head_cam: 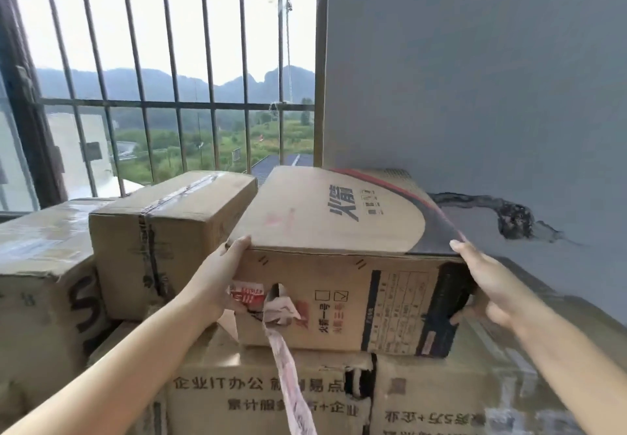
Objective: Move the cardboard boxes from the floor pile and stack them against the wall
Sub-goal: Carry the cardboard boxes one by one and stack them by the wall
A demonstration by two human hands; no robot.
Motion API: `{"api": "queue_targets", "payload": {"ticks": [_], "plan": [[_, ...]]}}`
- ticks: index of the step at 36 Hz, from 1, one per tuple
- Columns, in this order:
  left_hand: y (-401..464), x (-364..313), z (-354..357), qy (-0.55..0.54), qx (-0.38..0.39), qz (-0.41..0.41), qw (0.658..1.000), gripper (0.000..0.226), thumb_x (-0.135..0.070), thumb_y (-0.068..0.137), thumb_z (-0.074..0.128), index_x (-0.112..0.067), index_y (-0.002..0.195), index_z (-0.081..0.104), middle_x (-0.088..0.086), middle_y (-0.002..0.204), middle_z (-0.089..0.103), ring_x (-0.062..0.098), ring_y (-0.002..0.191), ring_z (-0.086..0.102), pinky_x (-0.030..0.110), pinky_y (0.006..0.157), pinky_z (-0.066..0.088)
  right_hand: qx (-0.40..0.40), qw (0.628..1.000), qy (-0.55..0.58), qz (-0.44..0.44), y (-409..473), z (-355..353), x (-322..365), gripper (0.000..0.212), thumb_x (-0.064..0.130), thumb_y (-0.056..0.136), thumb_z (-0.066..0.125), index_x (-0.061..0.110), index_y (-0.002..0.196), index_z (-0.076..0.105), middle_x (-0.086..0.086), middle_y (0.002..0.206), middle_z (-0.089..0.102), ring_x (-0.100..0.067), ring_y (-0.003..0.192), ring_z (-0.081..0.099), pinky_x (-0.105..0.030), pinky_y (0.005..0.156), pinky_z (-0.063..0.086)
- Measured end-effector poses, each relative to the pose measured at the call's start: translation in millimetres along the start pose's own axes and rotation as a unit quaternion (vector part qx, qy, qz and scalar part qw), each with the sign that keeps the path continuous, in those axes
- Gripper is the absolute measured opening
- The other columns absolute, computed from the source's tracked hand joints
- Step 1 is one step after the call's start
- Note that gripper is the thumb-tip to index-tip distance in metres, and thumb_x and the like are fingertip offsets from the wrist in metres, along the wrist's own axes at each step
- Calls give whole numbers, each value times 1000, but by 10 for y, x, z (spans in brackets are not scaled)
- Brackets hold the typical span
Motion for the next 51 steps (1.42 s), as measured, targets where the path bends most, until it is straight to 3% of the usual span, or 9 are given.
{"api": "queue_targets", "payload": {"ticks": [9,20,25,28,33,38,40,44,51], "plan": [[343,112,-146,12,31,-35,999,26,-43,97,45,-32,119,52,2,129,55,24,103,55,64,87,46,92,993,-77,-1,255,177,107,54,54,94,40,39,145,31,-6,138,50,-30,109,56,-63,64,55],[378,166,-271,27,58,-23,998,42,-60,92,43,-39,127,50,-2,130,58,33,113,58,67,81,49,162,983,-90,-13,111,262,41,74,67,78,41,38,145,34,-3,129,56,-24,119,50,-58,66,57],[192,145,-454,131,-50,130,981,51,-54,93,46,-37,140,38,-7,143,43,20,131,42,53,103,40,143,976,-136,-87,-68,180,30,50,63,86,34,47,133,38,16,129,54,-12,124,49,-49,95,49],[-139,86,-502,215,-117,261,934,57,-40,96,48,-29,148,28,-1,153,31,14,139,32,37,112,28,64,947,-242,-199,-257,52,-19,73,63,81,38,40,148,19,18,142,34,0,134,26,-34,111,24],[-726,233,-201,190,-29,355,915,53,-52,81,50,-54,132,36,-23,140,40,0,131,41,27,105,36,42,895,-278,-347,-724,3,-301,64,66,84,40,55,140,9,48,138,9,34,122,6,-6,101,12],[-1119,875,107,192,96,322,922,45,-41,86,48,-51,130,47,-17,132,56,4,127,48,19,102,41,161,930,-235,-234,-990,17,-1047,68,68,76,48,75,131,8,45,144,18,22,133,17,-24,107,25],[-1274,1192,133,190,109,284,933,43,-40,86,48,-55,126,49,-18,129,57,4,125,51,16,100,42,174,950,-197,-169,-1104,-49,-1380,61,64,84,53,76,128,13,39,144,25,21,130,24,-15,101,33],[-1609,1814,102,194,111,202,954,41,-41,84,49,-55,122,52,-17,125,61,2,118,56,11,95,42,163,976,-139,-50,-1336,-292,-2012,64,56,71,52,67,125,19,37,134,34,27,117,36,-1,82,39],[-2200,2746,53,182,98,39,978,36,-55,74,58,-57,110,60,-13,114,68,7,108,63,17,89,49,80,988,-71,107,-1886,-789,-2977,77,83,55,59,61,122,29,21,135,44,0,124,47,-26,97,40]]}}
Point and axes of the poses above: each hand's wrist, its own y-axis towards the middle knuckle, its own z-axis out of the palm, x = y × z, the point moved 7 cm from there along y, towards the middle knuckle
